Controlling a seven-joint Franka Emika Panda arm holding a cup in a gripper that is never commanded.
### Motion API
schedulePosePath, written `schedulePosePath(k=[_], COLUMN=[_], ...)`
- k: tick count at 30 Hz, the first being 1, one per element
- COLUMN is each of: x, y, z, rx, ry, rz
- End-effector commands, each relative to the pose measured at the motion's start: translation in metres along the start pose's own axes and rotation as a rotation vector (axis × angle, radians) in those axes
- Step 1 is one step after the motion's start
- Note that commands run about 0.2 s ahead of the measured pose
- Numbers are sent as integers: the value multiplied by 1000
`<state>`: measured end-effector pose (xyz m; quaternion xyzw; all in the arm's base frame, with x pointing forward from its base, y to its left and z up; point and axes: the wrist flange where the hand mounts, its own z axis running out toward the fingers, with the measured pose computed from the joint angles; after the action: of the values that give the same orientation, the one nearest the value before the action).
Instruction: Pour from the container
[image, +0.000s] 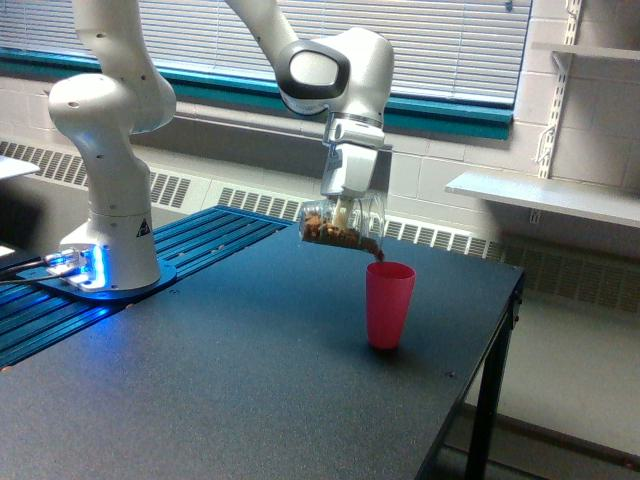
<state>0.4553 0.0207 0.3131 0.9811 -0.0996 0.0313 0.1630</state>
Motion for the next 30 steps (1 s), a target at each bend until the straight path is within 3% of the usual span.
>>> schedulePosePath(k=[1,30], x=[5,9], y=[-3,-1], z=[-5,-12], rx=[-15,-63], ry=[6,-18], rz=[15,-46])
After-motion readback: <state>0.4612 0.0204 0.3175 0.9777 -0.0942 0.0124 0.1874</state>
